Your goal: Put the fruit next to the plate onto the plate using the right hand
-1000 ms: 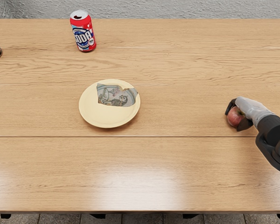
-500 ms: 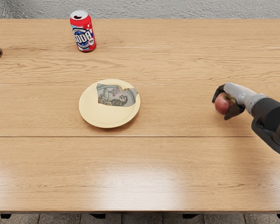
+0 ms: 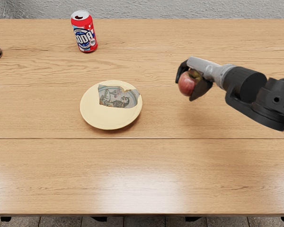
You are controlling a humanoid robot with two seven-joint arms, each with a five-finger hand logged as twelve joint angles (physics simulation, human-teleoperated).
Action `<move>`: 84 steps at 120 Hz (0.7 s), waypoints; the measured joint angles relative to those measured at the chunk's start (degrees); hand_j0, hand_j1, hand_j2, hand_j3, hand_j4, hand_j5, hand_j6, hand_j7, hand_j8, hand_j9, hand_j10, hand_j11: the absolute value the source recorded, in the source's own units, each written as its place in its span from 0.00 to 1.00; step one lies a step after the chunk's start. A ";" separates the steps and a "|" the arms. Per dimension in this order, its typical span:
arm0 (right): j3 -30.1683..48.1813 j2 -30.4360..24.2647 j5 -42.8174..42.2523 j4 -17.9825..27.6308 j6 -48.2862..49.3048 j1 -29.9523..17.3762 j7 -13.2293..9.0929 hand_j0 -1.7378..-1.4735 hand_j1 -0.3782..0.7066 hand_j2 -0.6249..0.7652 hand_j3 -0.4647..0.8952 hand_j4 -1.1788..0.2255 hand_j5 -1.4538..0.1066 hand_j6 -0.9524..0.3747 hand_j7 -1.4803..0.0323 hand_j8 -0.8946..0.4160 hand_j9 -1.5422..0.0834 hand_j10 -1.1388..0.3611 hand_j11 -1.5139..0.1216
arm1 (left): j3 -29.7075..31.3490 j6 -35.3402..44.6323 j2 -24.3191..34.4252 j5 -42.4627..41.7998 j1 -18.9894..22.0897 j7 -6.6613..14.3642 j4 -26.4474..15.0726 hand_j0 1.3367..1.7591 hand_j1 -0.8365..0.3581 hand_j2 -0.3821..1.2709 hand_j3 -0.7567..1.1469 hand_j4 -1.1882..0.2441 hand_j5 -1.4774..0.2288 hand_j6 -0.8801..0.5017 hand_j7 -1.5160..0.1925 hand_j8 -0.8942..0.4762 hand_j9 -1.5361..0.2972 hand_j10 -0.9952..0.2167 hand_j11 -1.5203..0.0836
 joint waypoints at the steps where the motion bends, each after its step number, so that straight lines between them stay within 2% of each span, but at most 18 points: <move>1: -0.01 0.26 0.19 -0.01 0.01 0.25 0.00 0.35 0.56 0.56 0.34 0.44 0.27 0.47 0.33 0.50 0.31 0.46 0.28 | 0.00 0.00 0.00 0.00 0.00 0.00 0.00 0.76 0.98 0.23 0.40 0.82 0.86 0.63 0.88 0.65 0.83 0.81 0.94; 20: -0.23 5.50 2.99 -0.70 0.15 4.14 -0.01 0.37 0.63 0.64 0.34 0.51 0.22 0.52 0.29 0.56 0.27 0.50 0.24 | 0.01 0.01 0.00 0.00 0.00 0.00 0.00 0.76 0.98 0.23 0.40 0.82 0.86 0.63 0.88 0.65 0.83 0.81 0.94; 22: -0.32 6.10 3.21 -0.88 0.13 4.56 -0.01 0.37 0.65 0.68 0.34 0.51 0.22 0.53 0.29 0.56 0.27 0.50 0.24 | 0.01 0.01 0.00 0.00 0.00 0.00 0.00 0.76 0.98 0.23 0.40 0.82 0.86 0.63 0.88 0.65 0.83 0.81 0.94; 31: -0.82 8.96 4.09 -2.05 -0.07 6.34 -0.04 0.37 0.61 0.59 0.34 0.51 0.20 0.53 0.28 0.56 0.26 0.50 0.23 | 0.01 0.02 0.00 0.00 0.00 0.00 0.01 0.76 0.98 0.23 0.40 0.82 0.86 0.63 0.88 0.65 0.83 0.81 0.94; 36: -1.11 10.78 4.52 -3.00 -0.17 7.17 -0.03 0.37 0.61 0.62 0.34 0.50 0.20 0.52 0.28 0.56 0.25 0.49 0.22 | 0.01 0.02 0.00 0.00 0.00 0.01 0.00 0.76 0.98 0.23 0.40 0.82 0.86 0.63 0.88 0.65 0.83 0.81 0.94; 51: -2.14 16.08 5.99 -5.73 -0.48 9.91 -0.02 0.37 0.58 0.58 0.34 0.50 0.20 0.52 0.27 0.55 0.24 0.49 0.21 | 0.01 0.02 0.00 0.00 0.00 0.00 0.00 0.76 0.98 0.23 0.40 0.82 0.86 0.63 0.88 0.65 0.83 0.81 0.94; 59: -2.63 18.66 6.62 -7.08 -0.62 11.03 0.01 0.37 0.58 0.59 0.34 0.49 0.20 0.51 0.27 0.55 0.24 0.48 0.21 | 0.01 0.01 0.00 0.00 0.00 0.00 0.00 0.76 0.98 0.23 0.40 0.82 0.86 0.63 0.88 0.65 0.83 0.81 0.94; 70: -3.05 22.47 7.39 -10.00 -0.68 12.01 0.03 0.37 0.59 0.58 0.34 0.50 0.19 0.52 0.26 0.56 0.24 0.48 0.21 | 0.01 0.02 0.00 0.00 0.00 0.00 0.00 0.76 0.98 0.23 0.40 0.82 0.86 0.63 0.88 0.65 0.83 0.81 0.94; 84: -4.26 26.25 7.71 -14.28 -0.72 12.29 0.04 0.37 0.60 0.61 0.34 0.51 0.19 0.53 0.26 0.56 0.24 0.49 0.21 | 0.01 0.02 0.00 0.00 0.00 0.00 0.00 0.76 0.98 0.23 0.40 0.82 0.86 0.63 0.88 0.65 0.83 0.81 0.94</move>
